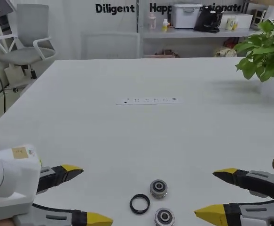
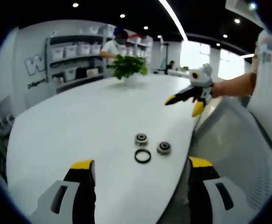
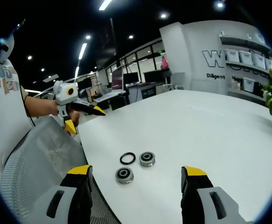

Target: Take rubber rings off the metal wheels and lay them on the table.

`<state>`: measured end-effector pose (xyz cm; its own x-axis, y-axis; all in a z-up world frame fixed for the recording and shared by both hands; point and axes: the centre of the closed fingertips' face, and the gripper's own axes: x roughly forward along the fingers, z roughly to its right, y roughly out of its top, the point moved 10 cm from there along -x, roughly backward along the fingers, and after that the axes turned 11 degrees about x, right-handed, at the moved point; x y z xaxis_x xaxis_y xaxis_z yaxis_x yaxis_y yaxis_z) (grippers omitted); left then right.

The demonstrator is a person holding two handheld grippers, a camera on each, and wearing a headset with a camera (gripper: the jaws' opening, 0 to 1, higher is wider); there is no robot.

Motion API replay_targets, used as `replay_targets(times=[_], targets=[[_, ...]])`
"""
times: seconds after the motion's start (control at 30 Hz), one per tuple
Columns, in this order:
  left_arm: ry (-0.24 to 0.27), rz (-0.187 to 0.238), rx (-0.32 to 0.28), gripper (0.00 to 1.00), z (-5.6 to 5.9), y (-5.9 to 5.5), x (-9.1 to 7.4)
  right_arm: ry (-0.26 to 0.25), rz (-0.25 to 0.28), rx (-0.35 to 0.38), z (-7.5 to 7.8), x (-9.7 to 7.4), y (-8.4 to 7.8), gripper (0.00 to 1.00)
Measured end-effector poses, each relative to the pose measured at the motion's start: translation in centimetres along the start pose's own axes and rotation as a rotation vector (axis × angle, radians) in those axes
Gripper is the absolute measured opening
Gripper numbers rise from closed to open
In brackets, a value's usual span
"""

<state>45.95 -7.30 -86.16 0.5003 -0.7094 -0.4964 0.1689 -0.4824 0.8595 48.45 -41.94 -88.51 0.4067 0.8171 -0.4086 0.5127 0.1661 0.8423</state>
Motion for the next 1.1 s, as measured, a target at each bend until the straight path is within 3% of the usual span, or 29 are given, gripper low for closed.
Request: replay_targets(times=[0.5,1.1], targets=[[0.036,-0.011,0.012,0.88,0.3,0.2,-1.3,-0.025,-0.009,-0.024,-0.2,-1.6,-0.5,0.84],[0.054,-0.011,-0.014,0.91,0.5,-0.4,-2.2,-0.051,-0.019,-0.029,-0.7,-2.9,-0.8,0.86]])
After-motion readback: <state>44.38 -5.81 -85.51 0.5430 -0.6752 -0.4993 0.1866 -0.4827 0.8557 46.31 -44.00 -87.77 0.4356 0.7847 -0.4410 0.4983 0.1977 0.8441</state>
